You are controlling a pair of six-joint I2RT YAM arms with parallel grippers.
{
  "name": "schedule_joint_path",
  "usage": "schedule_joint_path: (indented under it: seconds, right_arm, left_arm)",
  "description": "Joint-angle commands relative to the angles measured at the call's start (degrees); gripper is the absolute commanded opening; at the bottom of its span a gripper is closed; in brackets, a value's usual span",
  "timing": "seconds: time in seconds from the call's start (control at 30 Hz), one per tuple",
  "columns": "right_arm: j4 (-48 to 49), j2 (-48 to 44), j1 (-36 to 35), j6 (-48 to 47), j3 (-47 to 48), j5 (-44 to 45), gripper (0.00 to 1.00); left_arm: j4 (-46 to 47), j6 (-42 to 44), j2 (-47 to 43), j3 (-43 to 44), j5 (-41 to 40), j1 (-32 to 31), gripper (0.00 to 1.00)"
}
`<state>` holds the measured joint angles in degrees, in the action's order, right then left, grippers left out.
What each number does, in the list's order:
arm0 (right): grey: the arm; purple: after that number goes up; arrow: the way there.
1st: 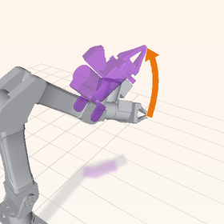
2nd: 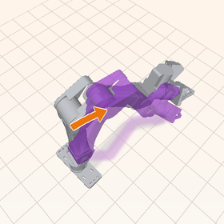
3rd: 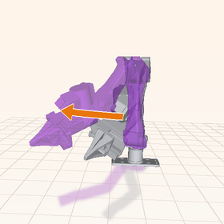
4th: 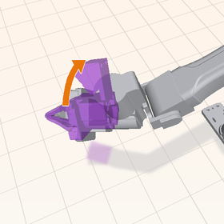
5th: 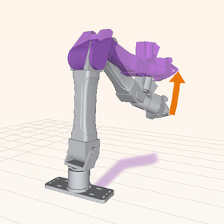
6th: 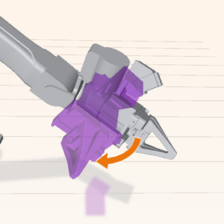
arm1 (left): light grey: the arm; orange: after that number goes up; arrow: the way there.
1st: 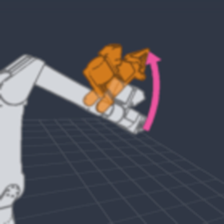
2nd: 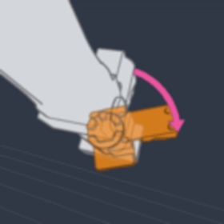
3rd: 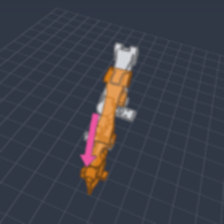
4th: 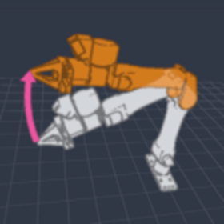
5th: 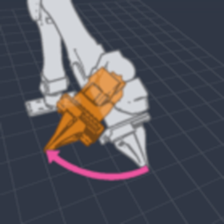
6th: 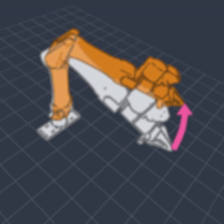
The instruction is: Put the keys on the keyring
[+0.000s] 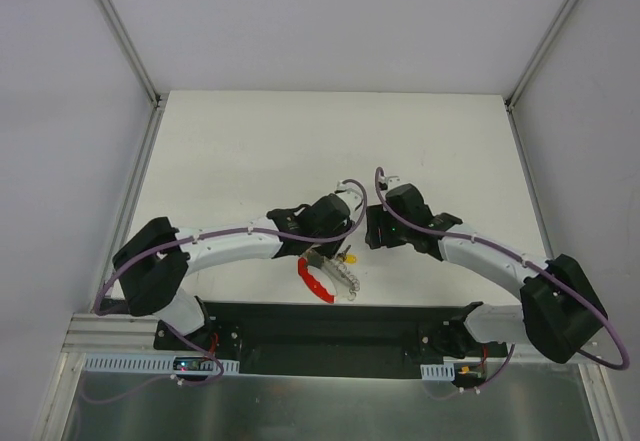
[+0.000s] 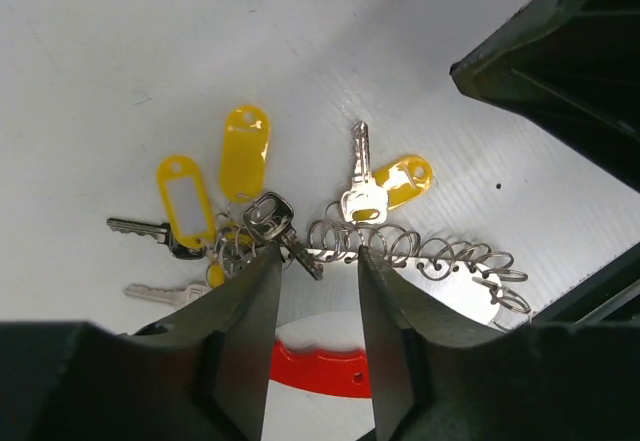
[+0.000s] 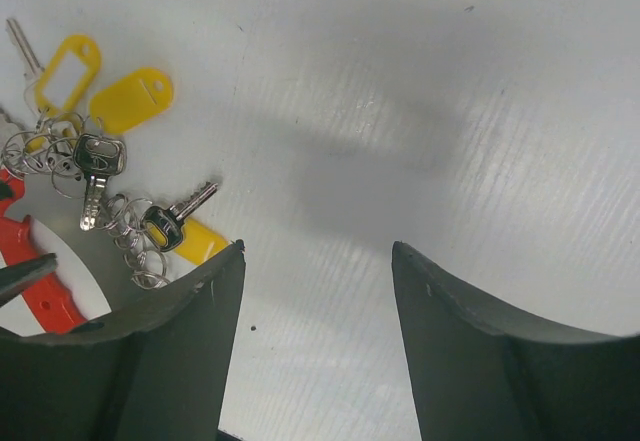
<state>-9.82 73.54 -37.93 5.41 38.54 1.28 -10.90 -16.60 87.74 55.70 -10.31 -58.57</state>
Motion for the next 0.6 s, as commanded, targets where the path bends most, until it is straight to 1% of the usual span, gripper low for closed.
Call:
schedule_joint_path:
  seconds: [0.0,0.07,0.13,0.37,0.57]
  right_arm:
    - [-0.02,-2.43,0.84,-0.75,-0.58,1.01,0.63]
    - [-0.11,-2.61,1.11,-0.75,-0.75,0.83,0.63]
    - [-0.11,-2.78,1.28,-0.66,-0.93,0.74,0.62]
    - [-0.28,-3.31,1.55,-0.66,-1.45,0.83,0.61]
    - [-0.28,-3.4,1.72,-0.75,-1.45,0.66,0.61]
  left_arm:
    - [-1.23,4.64,3.57,2.48,6.61,-0.41,0.28]
    - [-1.58,5.52,4.97,3.0,6.96,-0.5,0.25]
    - [-2.46,5.96,6.38,3.45,6.88,-0.5,0.18]
    - [-3.61,6.93,8.67,5.29,9.16,-0.5,0.18]
    - [-4.13,7.02,10.07,5.64,8.81,-0.58,0.22]
